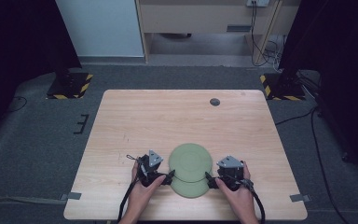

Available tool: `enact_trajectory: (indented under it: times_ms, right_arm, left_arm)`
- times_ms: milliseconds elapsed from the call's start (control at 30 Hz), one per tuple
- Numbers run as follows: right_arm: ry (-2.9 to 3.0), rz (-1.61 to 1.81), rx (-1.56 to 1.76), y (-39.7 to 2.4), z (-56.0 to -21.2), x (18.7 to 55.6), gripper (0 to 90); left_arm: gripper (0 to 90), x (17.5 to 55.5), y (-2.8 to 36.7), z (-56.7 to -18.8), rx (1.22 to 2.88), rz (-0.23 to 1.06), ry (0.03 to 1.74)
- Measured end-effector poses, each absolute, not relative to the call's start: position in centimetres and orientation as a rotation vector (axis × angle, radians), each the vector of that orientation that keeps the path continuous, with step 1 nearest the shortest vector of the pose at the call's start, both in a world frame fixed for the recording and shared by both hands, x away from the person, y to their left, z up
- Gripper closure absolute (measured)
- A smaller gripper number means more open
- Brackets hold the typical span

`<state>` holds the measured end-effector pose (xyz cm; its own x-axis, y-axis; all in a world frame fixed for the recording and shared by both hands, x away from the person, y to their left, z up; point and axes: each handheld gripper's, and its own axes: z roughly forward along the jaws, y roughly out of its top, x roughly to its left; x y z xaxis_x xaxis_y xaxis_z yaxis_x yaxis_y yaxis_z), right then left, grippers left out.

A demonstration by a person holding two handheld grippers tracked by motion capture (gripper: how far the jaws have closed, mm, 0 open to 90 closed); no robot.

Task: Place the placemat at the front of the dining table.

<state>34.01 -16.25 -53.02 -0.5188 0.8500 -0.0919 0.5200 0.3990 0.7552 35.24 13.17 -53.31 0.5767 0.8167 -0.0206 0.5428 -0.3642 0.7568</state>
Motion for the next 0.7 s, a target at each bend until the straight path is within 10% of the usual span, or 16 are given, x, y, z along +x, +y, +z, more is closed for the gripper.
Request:
enact_trajectory:
  times_ms: [700]
  right_arm:
    - [2.284, 0.892, 1.123, -16.7, -52.2, 33.9, 4.8]
  left_arm:
    - [2.7, 35.2, 14.5, -52.8, 2.036, 0.471, 1.101]
